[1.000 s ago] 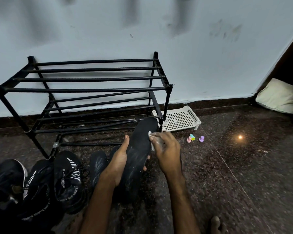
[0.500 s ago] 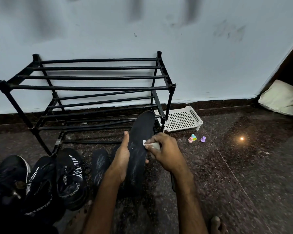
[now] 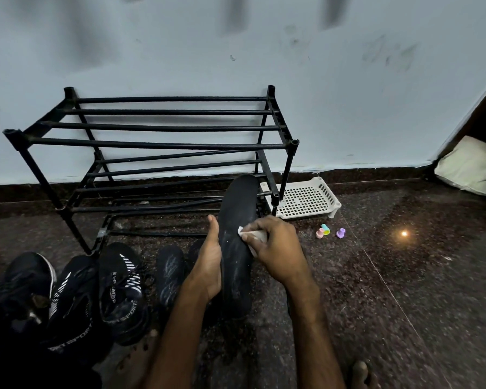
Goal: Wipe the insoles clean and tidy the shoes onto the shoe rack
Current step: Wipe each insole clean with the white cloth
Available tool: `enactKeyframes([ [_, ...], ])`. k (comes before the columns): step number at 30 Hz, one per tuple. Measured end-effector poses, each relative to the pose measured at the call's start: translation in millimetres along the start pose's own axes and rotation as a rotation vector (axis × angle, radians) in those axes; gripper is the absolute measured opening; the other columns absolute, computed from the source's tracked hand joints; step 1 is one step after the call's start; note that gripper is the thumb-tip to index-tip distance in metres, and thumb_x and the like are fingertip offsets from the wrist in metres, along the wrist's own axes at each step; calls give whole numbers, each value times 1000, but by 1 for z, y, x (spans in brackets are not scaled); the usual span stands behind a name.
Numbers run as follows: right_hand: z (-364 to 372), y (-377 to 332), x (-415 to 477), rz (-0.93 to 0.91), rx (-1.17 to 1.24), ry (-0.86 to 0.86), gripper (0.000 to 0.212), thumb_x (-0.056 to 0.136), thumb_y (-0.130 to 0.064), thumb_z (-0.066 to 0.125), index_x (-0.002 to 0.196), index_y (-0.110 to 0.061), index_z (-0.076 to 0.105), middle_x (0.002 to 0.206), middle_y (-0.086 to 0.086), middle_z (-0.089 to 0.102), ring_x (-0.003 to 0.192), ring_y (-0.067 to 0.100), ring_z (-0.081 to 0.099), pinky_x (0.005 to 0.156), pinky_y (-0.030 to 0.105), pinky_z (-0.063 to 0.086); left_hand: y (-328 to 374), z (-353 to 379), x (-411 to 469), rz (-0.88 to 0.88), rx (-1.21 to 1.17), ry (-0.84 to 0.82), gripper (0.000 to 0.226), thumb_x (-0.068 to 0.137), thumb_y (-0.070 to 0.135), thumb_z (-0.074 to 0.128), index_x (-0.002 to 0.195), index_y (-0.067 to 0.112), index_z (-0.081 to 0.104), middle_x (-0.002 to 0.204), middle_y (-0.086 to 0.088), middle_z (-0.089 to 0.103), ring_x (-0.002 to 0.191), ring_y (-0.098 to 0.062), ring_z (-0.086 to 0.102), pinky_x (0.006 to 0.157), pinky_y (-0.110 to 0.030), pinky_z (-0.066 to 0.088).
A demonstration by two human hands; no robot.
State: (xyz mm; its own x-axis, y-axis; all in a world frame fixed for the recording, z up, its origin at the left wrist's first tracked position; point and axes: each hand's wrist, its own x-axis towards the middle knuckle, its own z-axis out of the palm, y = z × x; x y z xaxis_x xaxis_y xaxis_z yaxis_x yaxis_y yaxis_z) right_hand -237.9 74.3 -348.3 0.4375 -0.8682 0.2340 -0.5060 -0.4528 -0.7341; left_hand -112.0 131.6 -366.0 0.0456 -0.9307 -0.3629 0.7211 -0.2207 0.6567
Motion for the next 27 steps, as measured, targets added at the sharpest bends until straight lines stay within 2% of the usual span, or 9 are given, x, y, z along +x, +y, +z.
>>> enactKeyframes([
  [3,7,-16,2,-103,0,75,9,84,-22,75,91,-18,74,92,-8,66,86,5,61,78,23,51,-3,6,1,-10,24,-14,88,90,73,20,123,4,62,112,-19,71,102,-25,70,87,-36,55],
  [7,-5,-21,0,-83,57,-189,6,80,-23,79,84,-24,75,87,-12,67,82,0,62,78,25,53,-1,5,2,-22,-1,-16,88,91,73,21,113,0,65,98,-23,72,87,-29,73,73,-37,61],
  [10,-10,-14,2,-26,-156,0,6,82,-26,76,84,-26,71,89,-14,65,81,2,61,79,33,54,-3,6,1,4,24,-34,87,93,71,17,128,3,59,110,-17,71,100,-25,70,80,-34,59],
  [12,-7,-16,3,-60,-133,78,6,83,-24,76,88,-24,72,92,-13,64,84,5,61,80,34,53,-4,7,1,4,28,-41,85,94,69,15,126,6,61,115,-18,69,105,-24,68,83,-33,57],
  [15,-9,-20,1,-67,59,-155,7,80,-22,79,83,-23,74,88,-12,67,83,0,62,77,24,53,-2,7,1,7,38,-52,84,93,69,15,118,5,63,107,-19,72,96,-25,72,77,-34,60],
  [17,-13,-16,0,-2,8,-263,7,78,-25,81,79,-26,74,84,-13,69,80,-1,63,78,29,55,0,4,1,14,28,-65,84,93,69,15,116,5,64,105,-19,73,92,-26,73,73,-34,60],
  [20,-14,-9,1,19,-175,7,6,81,-28,77,83,-26,72,89,-13,67,82,4,63,80,34,55,0,4,0,38,43,-78,84,94,69,14,121,7,63,113,-16,71,100,-22,70,80,-31,59],
  [22,-11,-14,4,-24,-134,98,6,83,-24,76,88,-24,73,93,-12,64,84,6,62,81,32,54,-2,5,1,32,62,-82,84,93,69,15,124,7,62,112,-15,71,101,-22,70,79,-31,58],
  [27,-15,-14,1,63,-54,-189,8,77,-24,81,78,-27,74,84,-14,67,78,1,64,79,33,57,-1,0,2,-4,50,-101,91,90,74,16,125,3,61,105,-18,70,92,-25,70,76,-34,59],
])
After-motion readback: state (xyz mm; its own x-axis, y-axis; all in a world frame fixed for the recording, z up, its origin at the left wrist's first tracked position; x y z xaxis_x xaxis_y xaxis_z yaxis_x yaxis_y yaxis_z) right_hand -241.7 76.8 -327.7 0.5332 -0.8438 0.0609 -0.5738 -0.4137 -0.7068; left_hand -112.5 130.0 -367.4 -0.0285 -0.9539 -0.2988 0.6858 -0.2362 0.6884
